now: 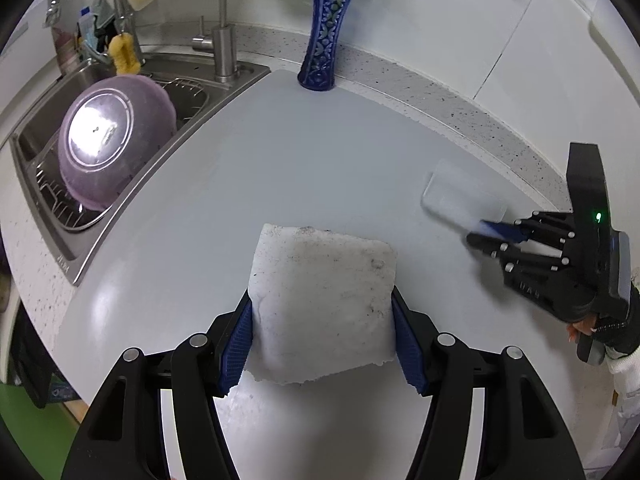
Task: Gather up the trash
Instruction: 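Grasp the clear plastic tray with the right gripper while the left gripper holds the towel, then carry the towel and tray over the wastebasket and open the left gripper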
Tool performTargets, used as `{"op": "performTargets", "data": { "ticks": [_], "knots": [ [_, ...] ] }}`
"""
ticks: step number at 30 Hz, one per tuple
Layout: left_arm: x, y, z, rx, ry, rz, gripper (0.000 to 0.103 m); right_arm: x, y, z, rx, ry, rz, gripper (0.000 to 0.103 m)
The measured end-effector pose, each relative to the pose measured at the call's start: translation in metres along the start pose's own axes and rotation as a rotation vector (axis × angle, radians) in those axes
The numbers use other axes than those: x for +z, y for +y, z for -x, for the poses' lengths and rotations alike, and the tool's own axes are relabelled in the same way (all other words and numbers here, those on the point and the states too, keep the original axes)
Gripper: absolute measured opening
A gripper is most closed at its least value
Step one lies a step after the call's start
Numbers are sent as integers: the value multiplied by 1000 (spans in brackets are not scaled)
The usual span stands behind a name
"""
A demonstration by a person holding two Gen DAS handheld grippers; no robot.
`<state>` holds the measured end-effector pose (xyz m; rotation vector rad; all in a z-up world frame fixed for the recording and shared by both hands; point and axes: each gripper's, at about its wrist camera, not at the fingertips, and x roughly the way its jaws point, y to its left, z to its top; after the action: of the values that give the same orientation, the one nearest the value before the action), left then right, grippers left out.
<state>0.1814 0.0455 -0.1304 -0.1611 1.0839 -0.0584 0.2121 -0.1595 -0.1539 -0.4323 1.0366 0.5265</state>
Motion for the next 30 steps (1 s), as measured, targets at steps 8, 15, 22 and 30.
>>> {"op": "performTargets", "data": {
  "ticks": [8,15,22,30],
  "knots": [
    [-13,3,31,2,-38,33,61,4,0,49,55,-88,-58,7],
    [-50,25,88,56,-97,108,61,14,60,110,159,-181,21,7],
    [-119,71,170,165,-159,233,61,23,165,160,321,-243,180,7],
    [-226,131,260,290,-202,405,61,20,311,205,484,-274,373,7]
  ]
}}
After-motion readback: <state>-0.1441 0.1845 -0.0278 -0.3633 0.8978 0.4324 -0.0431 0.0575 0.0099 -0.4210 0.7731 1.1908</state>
